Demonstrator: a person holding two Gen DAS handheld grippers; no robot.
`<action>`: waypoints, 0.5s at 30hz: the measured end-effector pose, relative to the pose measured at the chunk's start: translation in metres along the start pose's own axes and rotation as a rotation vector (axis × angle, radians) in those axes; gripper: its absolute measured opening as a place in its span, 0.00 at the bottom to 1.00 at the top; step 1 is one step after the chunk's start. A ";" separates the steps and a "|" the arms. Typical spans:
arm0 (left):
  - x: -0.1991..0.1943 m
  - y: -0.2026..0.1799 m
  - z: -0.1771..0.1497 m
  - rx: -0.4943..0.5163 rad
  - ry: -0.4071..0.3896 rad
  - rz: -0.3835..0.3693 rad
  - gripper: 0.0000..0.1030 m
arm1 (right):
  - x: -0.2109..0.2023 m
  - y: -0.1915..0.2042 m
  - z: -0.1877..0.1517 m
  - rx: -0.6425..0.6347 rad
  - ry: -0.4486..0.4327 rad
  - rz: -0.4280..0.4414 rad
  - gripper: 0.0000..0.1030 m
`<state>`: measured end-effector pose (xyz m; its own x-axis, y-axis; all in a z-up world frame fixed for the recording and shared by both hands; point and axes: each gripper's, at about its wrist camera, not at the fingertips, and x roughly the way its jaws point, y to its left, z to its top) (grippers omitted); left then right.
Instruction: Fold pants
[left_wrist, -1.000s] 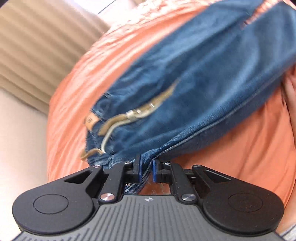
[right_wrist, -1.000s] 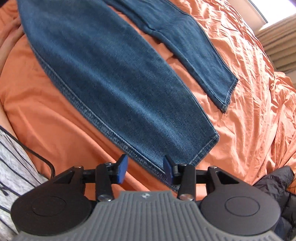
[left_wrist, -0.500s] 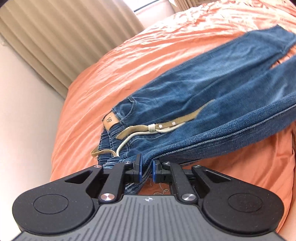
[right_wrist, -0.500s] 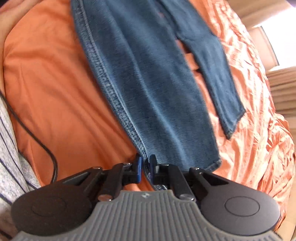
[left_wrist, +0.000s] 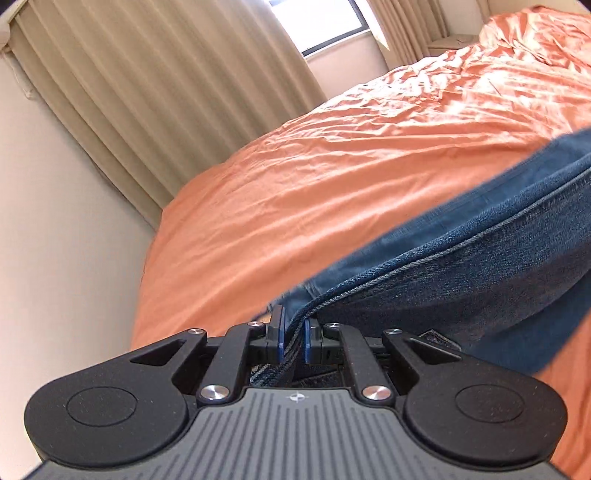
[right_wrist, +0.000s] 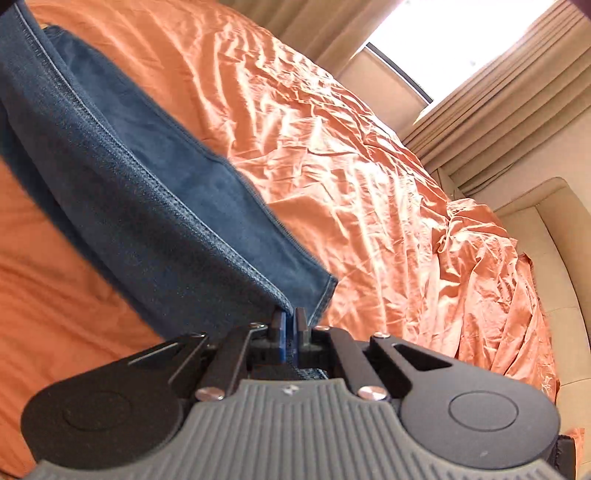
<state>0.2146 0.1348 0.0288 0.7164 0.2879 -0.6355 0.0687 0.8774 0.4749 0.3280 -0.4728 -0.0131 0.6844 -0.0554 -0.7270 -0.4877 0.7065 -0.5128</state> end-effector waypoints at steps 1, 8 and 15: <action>0.014 0.002 0.010 -0.001 0.013 -0.004 0.10 | 0.014 -0.004 0.011 -0.001 0.007 -0.007 0.00; 0.114 -0.005 0.051 0.007 0.118 -0.026 0.10 | 0.133 -0.015 0.072 0.011 0.091 -0.028 0.00; 0.195 -0.021 0.053 -0.004 0.244 -0.068 0.11 | 0.226 0.008 0.082 0.009 0.206 0.004 0.00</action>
<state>0.3898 0.1524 -0.0729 0.5213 0.3117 -0.7944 0.1077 0.8994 0.4236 0.5234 -0.4220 -0.1445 0.5568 -0.1946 -0.8076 -0.4847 0.7134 -0.5061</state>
